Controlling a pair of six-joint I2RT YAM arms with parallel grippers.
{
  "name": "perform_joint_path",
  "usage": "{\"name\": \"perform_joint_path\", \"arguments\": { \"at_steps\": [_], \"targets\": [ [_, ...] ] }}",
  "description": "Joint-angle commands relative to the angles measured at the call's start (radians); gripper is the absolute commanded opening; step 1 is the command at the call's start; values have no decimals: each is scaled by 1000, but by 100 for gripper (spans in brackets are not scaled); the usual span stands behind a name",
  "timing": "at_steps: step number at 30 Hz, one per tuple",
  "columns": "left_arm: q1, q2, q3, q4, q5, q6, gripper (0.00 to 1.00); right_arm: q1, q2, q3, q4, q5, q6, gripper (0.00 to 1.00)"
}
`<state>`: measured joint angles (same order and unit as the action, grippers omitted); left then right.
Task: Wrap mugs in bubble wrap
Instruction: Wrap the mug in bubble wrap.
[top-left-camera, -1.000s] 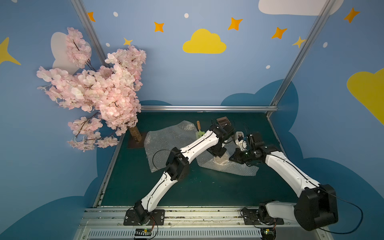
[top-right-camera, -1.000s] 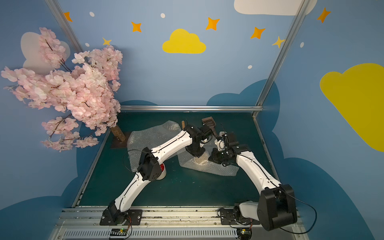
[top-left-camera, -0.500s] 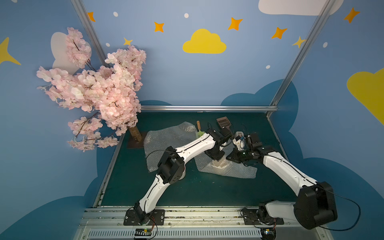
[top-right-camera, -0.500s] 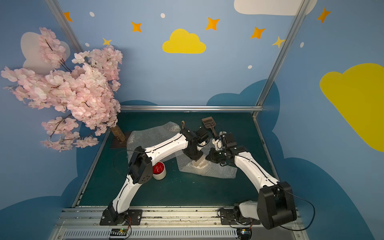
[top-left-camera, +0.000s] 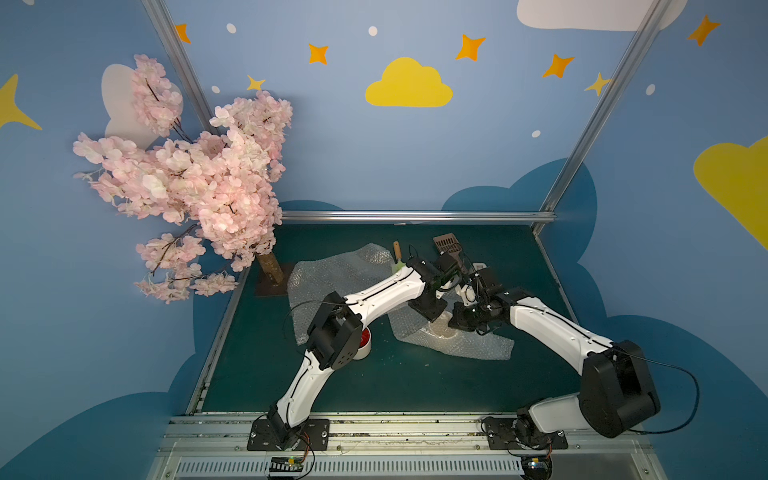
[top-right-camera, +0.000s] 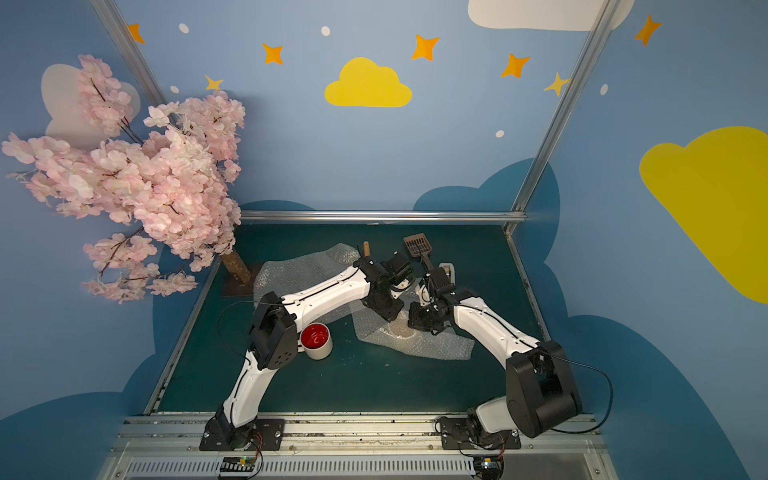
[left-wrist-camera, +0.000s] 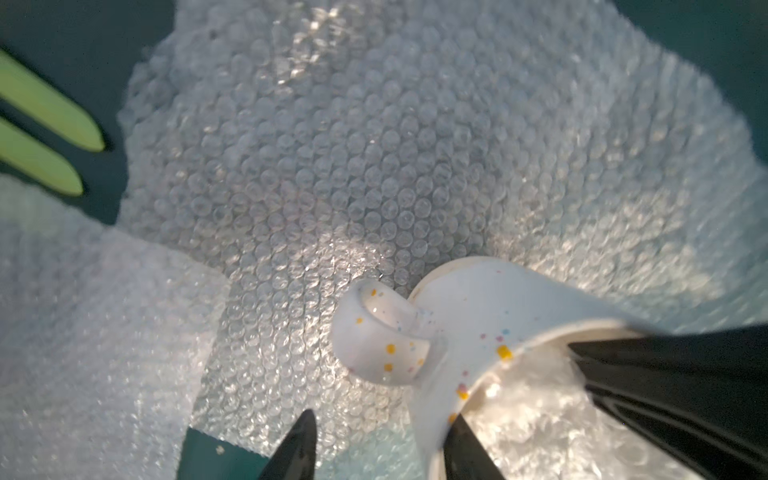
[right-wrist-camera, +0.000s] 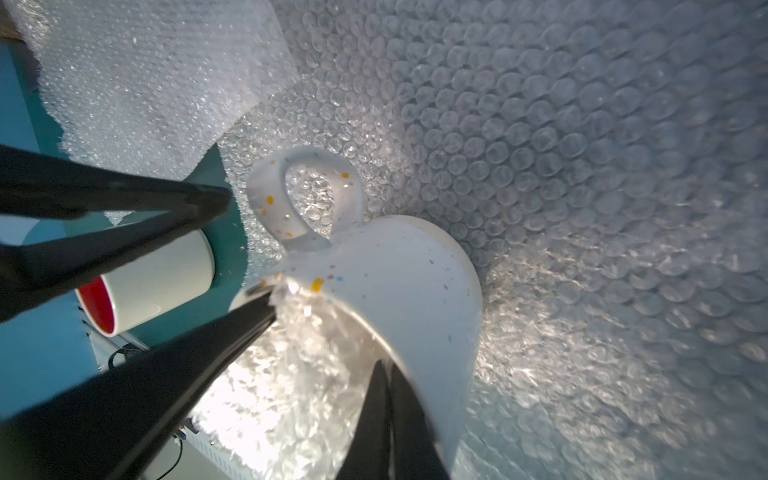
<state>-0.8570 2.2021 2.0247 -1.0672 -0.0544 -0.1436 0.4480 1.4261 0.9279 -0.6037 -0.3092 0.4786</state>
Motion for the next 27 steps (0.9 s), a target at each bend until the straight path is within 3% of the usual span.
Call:
{"name": "perform_joint_path", "arguments": {
  "at_steps": [1,3,6,11,20,27],
  "targets": [
    [15,-94,3,-2,-18,-18,67,21,9,8,-46,61,28,0],
    [20,-122,0,-15,-39,-38,74,36,1,15,-44,72,53,0],
    [38,-159,25,-92,-58,-108,75,45,6,28,-44,81,101,0],
    [43,-254,-25,-167,-8,-329,75,50,-1,21,-33,108,182,0],
    [3,-472,-442,169,122,-798,78,53,-58,-66,87,127,330,0],
    [-50,-518,-550,344,140,-1109,75,62,-100,-106,122,162,376,0]
  ]
}}
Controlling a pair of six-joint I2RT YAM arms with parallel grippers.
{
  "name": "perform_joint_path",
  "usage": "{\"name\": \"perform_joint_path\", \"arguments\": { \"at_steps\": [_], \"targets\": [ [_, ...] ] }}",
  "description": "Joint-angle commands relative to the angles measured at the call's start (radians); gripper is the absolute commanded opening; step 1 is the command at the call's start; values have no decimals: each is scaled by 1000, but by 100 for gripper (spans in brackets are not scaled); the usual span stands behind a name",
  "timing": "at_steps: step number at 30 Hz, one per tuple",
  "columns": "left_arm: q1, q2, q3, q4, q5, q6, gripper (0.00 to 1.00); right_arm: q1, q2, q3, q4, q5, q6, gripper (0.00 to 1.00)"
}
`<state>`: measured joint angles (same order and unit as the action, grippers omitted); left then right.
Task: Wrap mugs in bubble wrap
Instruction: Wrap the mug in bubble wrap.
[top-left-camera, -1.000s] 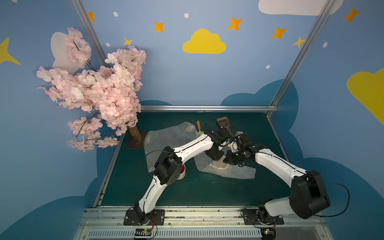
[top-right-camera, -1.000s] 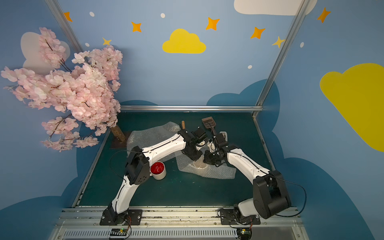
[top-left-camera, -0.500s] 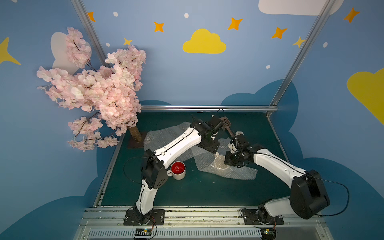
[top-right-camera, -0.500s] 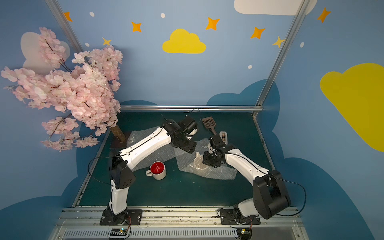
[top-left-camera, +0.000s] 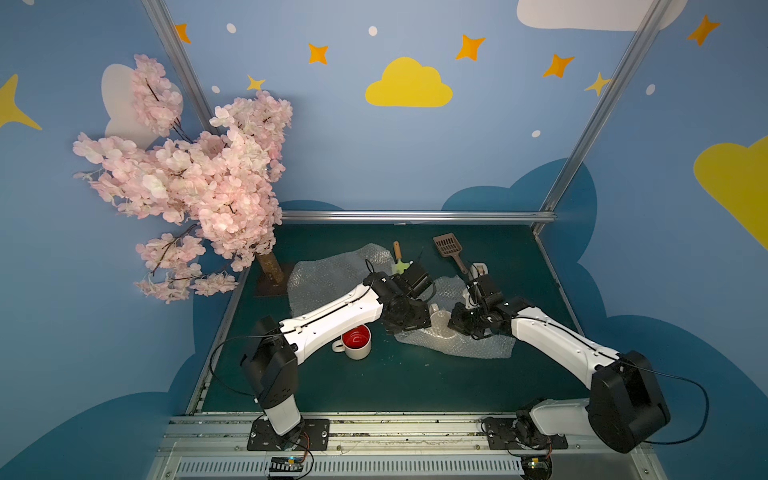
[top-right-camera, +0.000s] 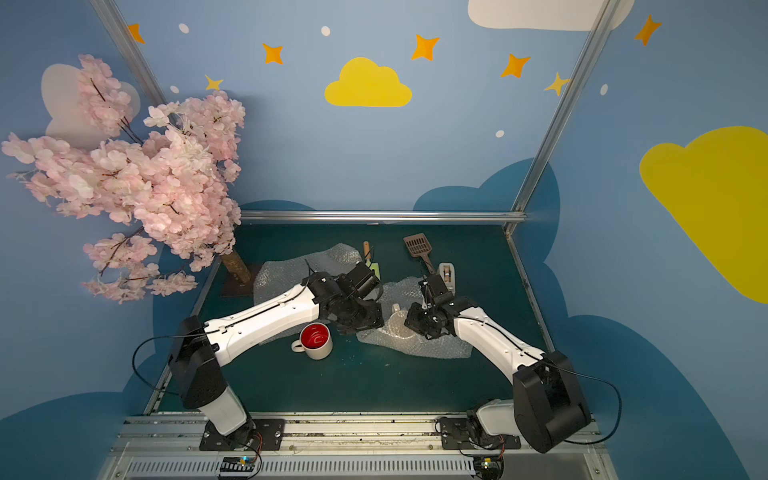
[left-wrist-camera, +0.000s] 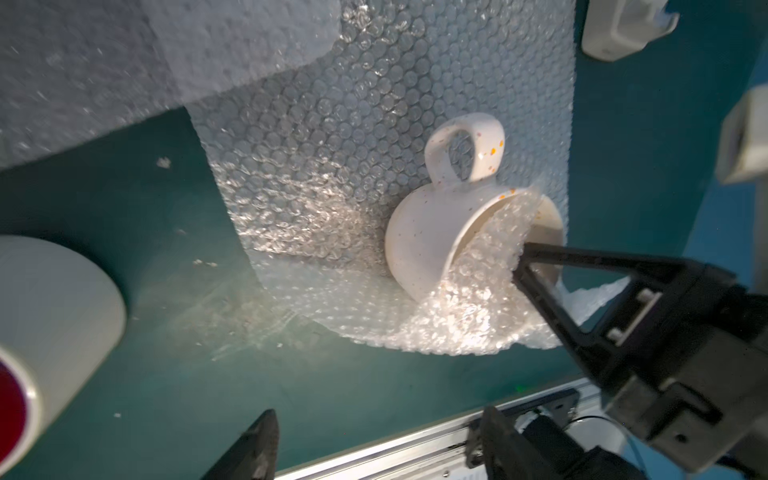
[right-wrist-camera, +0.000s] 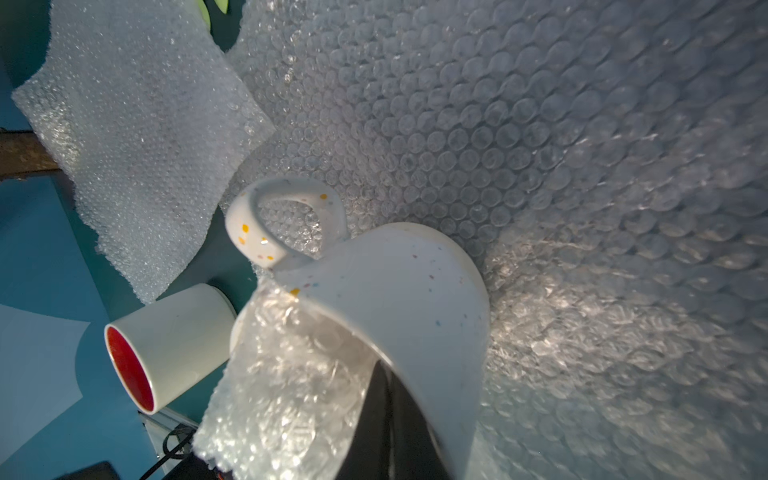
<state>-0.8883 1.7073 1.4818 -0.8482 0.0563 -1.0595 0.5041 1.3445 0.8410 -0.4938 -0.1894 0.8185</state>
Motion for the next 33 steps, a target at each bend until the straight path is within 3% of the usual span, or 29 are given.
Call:
{"name": "perform_joint_path", "arguments": {
  "at_steps": [1,5,17,33],
  "targets": [
    [-26,-19,-13,148,32,-221,75,5,-18,-18,11,42,35,0],
    [-52,27,-27,225,88,-332,73,8,-7,-14,3,43,26,0],
    [-115,96,-50,230,65,-531,66,8,-32,-24,-5,74,30,0],
    [-81,199,-14,244,39,-552,64,7,-47,-52,23,57,31,0]
  ]
}}
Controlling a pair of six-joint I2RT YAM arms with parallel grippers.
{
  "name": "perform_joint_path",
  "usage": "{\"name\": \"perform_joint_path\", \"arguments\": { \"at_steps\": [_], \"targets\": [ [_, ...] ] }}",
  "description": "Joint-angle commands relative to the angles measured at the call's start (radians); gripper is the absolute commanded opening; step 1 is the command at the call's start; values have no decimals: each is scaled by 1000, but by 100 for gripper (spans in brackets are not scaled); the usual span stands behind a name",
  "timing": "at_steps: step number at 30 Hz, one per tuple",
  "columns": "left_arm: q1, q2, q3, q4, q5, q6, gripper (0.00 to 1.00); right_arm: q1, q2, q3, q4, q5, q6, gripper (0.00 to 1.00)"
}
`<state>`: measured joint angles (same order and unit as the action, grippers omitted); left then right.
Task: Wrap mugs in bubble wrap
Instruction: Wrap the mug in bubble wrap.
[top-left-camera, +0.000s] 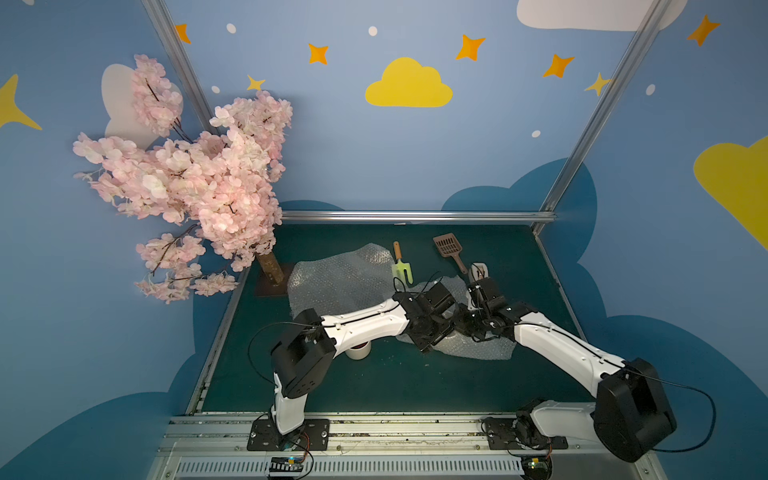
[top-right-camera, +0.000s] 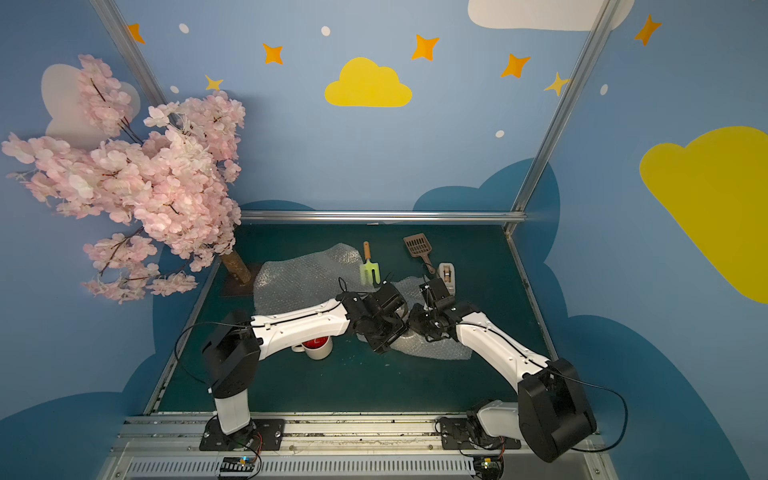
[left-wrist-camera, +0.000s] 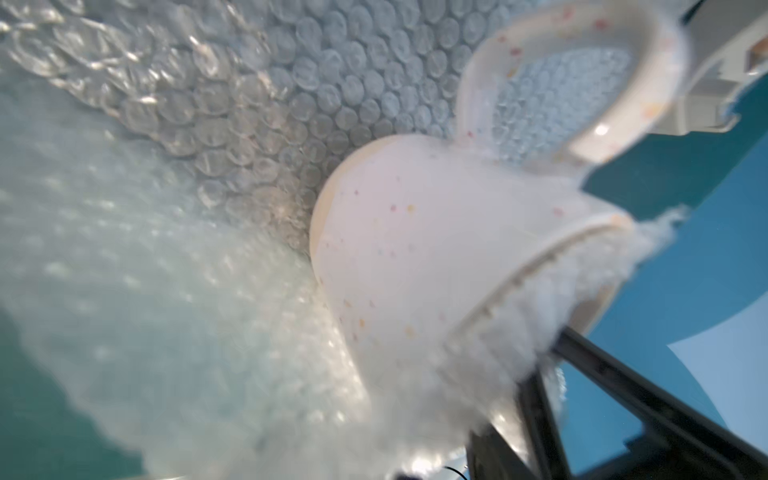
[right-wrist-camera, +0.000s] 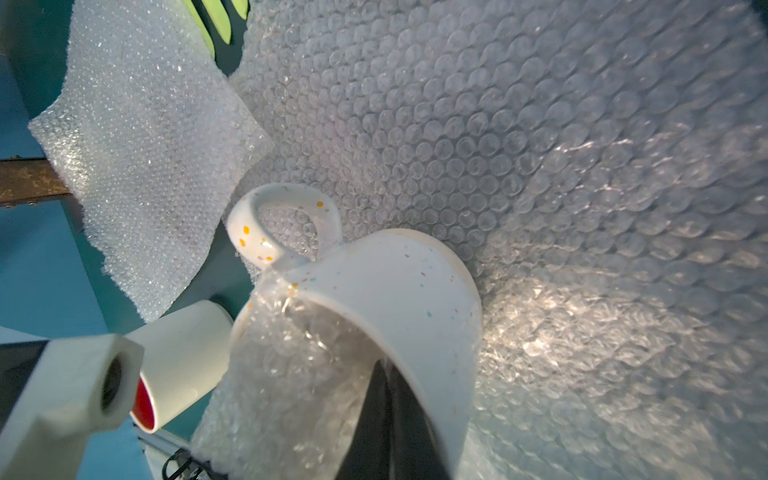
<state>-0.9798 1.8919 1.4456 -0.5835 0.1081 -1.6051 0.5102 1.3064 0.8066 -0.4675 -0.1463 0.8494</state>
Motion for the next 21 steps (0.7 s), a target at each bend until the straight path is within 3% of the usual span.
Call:
{"name": "perform_joint_path", "arguments": {
  "at_steps": [1,7,10,17,21],
  "targets": [
    [14,20,24,-23,-12,-7,64,2,-10,-18,-3,13,-1,0],
    [32,41,52,-60,-31,20,63,1,-56,-38,13,3,-8,1],
    [38,64,76,-81,-22,45,62,-1,-77,-43,20,-7,-18,10],
    [42,105,105,-119,-12,77,57,-3,-67,-49,30,-36,-33,17],
    [45,116,115,-137,-14,99,53,-5,-81,-54,37,-44,-47,28]
  ]
}}
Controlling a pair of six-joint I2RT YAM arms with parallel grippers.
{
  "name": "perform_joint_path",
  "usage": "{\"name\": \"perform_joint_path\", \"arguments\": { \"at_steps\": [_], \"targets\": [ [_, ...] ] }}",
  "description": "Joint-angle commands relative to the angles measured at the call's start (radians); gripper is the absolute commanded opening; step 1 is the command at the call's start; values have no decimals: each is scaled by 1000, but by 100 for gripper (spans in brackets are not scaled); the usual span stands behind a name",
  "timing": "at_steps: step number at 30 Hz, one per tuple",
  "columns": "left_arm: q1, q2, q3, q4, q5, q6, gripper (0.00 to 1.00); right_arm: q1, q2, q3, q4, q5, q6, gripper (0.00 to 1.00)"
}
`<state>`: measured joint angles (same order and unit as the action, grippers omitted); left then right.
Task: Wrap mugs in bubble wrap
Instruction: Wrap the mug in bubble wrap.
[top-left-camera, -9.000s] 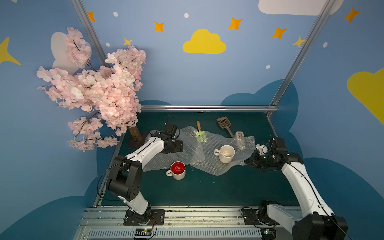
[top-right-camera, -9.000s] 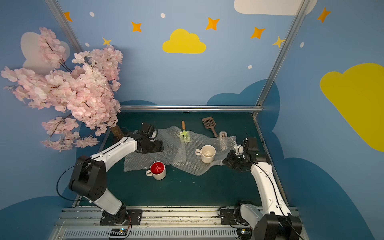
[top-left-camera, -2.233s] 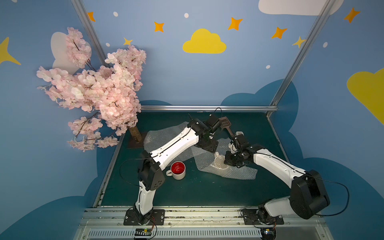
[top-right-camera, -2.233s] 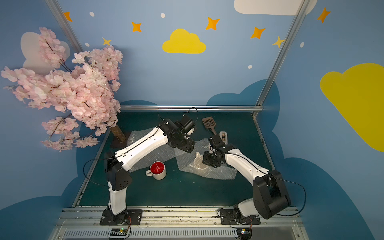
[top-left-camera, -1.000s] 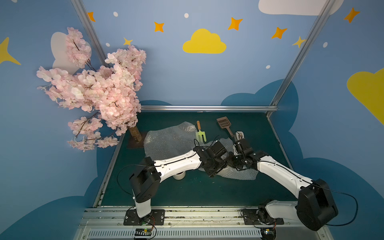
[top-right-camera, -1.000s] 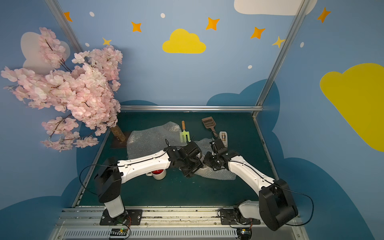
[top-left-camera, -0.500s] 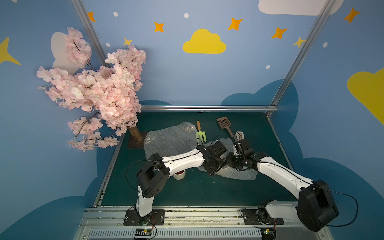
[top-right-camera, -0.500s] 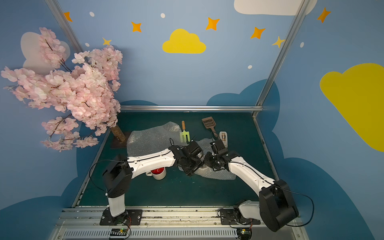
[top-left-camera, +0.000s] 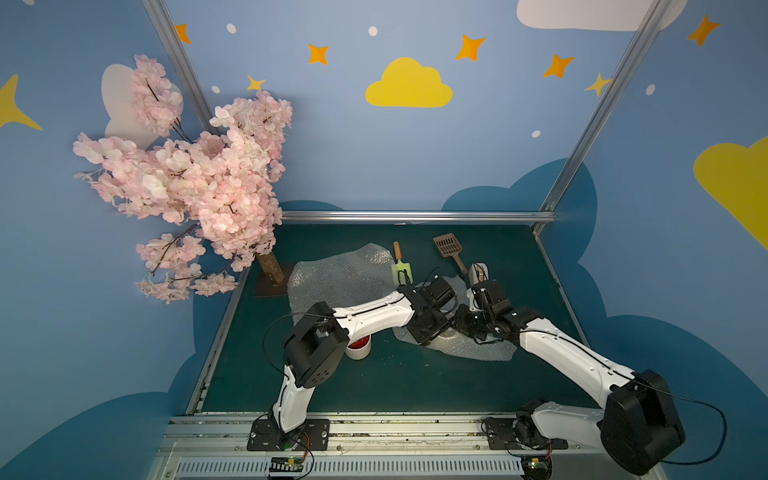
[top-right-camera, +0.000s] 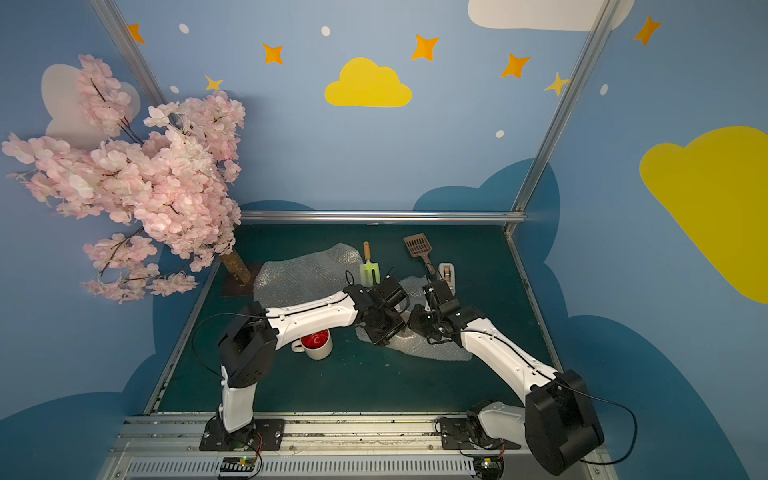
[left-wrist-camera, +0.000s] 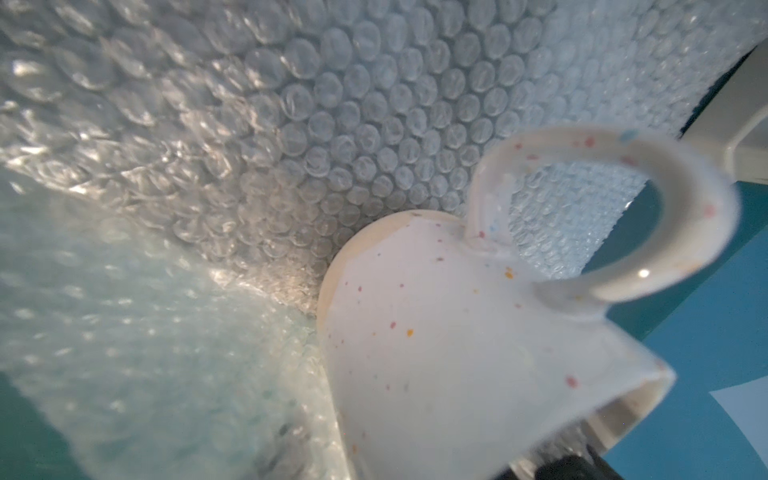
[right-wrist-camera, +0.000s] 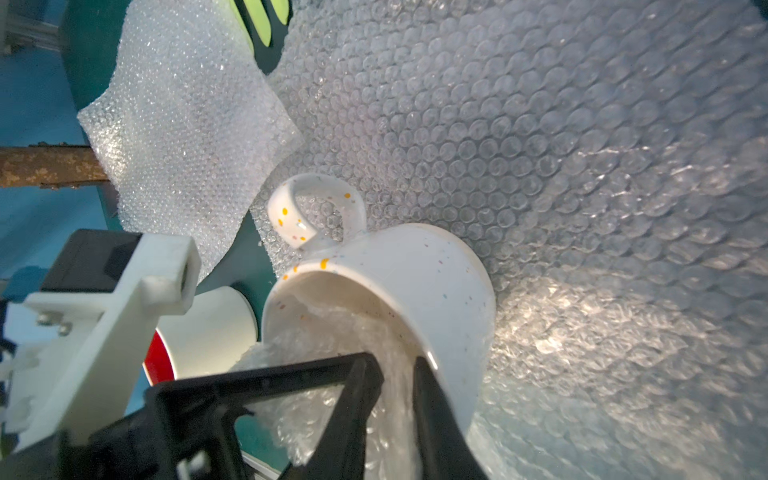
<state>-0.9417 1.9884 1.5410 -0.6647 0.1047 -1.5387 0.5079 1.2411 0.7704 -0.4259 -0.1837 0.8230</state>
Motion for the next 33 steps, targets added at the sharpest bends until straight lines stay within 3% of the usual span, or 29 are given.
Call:
{"name": "perform_joint_path", "arguments": {
  "at_steps": [1,6,8,15,25,33],
  "targets": [
    [7,22,21,-64,-14,36,50,-5,-25,-14,-13,-1,-25,32],
    [17,38,48,-104,-39,101,38,-21,-86,2,-108,86,-3,59],
    [23,46,59,-126,-41,125,32,-28,-119,1,-134,108,-21,64],
    [39,65,98,-196,-30,215,17,-86,-246,-35,-200,100,-80,67],
    [85,79,176,-328,-11,424,4,-151,-337,-20,-391,27,-122,75],
    [120,112,250,-446,4,638,2,-172,-419,-19,-501,-61,-157,79]
  ]
}}
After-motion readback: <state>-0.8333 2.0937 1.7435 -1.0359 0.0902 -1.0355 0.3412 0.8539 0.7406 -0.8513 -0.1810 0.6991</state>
